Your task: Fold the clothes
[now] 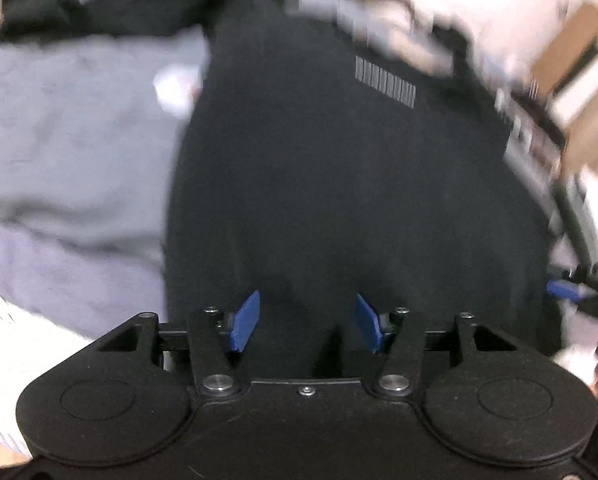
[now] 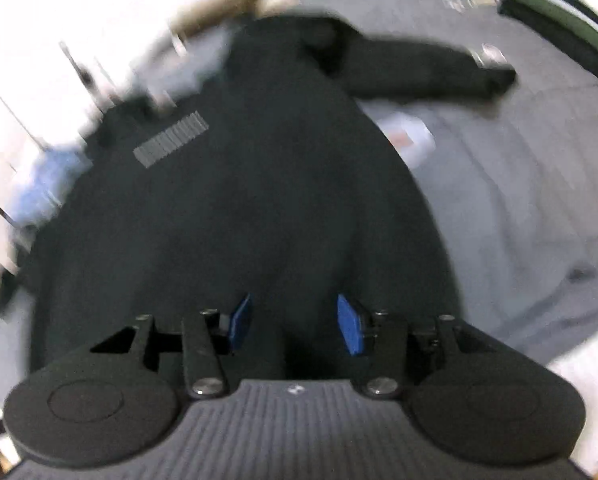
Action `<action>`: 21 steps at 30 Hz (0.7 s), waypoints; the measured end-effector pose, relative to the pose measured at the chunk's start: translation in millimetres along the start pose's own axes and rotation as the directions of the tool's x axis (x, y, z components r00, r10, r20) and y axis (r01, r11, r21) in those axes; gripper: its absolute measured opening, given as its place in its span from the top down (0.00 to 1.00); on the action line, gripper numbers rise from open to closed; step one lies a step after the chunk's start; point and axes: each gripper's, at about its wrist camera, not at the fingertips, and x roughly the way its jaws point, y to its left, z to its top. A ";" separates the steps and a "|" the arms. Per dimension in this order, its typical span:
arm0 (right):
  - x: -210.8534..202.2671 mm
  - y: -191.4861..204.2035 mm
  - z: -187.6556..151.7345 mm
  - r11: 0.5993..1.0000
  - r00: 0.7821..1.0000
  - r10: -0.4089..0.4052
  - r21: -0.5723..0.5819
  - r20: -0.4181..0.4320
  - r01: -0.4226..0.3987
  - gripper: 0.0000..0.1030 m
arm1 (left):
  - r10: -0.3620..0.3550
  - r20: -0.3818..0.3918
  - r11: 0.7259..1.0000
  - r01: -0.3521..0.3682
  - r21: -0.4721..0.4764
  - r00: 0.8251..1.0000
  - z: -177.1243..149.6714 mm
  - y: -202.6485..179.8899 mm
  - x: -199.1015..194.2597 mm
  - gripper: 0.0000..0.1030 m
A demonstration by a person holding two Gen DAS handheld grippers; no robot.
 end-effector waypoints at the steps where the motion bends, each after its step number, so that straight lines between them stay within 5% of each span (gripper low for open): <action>1: -5.3 11.3 3.8 0.999 0.998 0.045 -0.014 0.039 -0.044 0.54 | -0.006 0.062 1.000 0.007 -0.018 0.998 7.8 4.3 -12.1 0.36; 6: -14.9 77.5 19.2 0.956 0.943 0.287 -0.120 0.166 -0.269 0.51 | 0.099 0.255 0.990 -0.069 -0.125 0.962 51.4 47.1 -46.4 0.35; 12: 26.3 169.3 40.2 0.887 0.897 0.429 -0.240 0.107 -0.396 0.46 | 0.312 0.336 0.936 -0.228 -0.268 0.889 109.7 121.9 -56.6 0.32; 15: 46.9 202.3 46.5 0.858 0.872 0.481 -0.254 0.088 -0.447 0.46 | 0.367 0.335 0.892 -0.226 -0.391 0.868 136.5 169.1 -61.1 0.30; 18: 61.8 216.0 42.0 0.825 0.838 0.537 -0.268 0.096 -0.497 0.46 | 0.362 0.318 0.830 -0.147 -0.539 0.876 154.1 217.7 -56.8 0.30; 21: 81.2 220.9 33.3 0.816 0.828 0.555 -0.252 0.084 -0.521 0.45 | 0.370 0.334 0.783 -0.098 -0.615 0.867 164.0 246.3 -46.8 0.30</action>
